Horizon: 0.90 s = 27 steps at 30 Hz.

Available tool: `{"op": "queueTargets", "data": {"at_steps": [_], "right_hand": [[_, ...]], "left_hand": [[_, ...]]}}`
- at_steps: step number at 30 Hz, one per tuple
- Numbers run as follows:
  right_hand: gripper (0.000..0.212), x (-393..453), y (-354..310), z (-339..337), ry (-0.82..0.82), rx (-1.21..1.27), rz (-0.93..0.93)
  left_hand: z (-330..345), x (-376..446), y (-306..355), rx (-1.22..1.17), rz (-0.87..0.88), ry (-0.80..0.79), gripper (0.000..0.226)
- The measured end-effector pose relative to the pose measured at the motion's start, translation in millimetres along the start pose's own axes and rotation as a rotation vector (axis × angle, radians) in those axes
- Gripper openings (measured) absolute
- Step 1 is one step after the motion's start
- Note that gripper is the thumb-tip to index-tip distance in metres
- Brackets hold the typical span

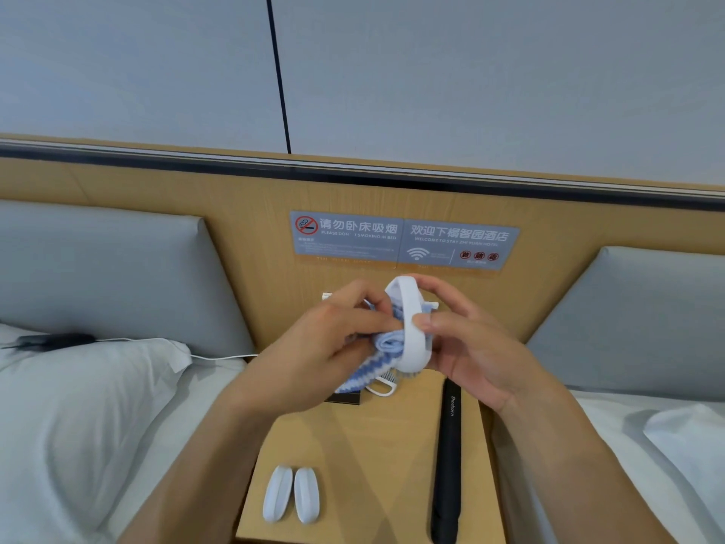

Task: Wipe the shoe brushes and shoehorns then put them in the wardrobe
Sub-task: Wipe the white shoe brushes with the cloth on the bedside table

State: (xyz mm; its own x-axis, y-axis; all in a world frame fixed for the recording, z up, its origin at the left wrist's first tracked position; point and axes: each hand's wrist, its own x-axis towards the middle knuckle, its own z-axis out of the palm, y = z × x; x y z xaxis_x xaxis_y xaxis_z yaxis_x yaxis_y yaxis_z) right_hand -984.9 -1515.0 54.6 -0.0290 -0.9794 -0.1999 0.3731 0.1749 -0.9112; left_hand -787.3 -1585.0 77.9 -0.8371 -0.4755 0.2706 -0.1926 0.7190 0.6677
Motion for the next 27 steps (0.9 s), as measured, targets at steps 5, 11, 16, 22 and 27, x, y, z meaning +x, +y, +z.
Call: {"op": "queueTargets", "data": {"at_steps": [5,11,16,22,27], "right_hand": [[0.057,2.2,2.0,2.2,0.049,0.055,0.009],[0.062,3.4,6.3,12.9,0.204,0.112,-0.004],[0.063,2.1,12.6,19.8,0.259,0.094,-0.032],[0.058,-0.7,9.0,11.6,0.256,0.104,-0.012],[0.058,-1.9,12.2,16.5,0.25,0.078,-0.033]], "left_hand": [[3.8,-1.5,-4.0,-0.214,-0.122,0.03,0.042],[35.9,0.8,3.1,-0.217,-0.25,0.312,0.03],[47.2,4.4,3.8,-0.186,-0.324,0.434,0.016],[33.9,-1.0,-3.9,-0.401,-0.272,0.311,0.031],[39.6,-1.8,-4.0,-0.393,-0.316,0.42,0.029]]}}
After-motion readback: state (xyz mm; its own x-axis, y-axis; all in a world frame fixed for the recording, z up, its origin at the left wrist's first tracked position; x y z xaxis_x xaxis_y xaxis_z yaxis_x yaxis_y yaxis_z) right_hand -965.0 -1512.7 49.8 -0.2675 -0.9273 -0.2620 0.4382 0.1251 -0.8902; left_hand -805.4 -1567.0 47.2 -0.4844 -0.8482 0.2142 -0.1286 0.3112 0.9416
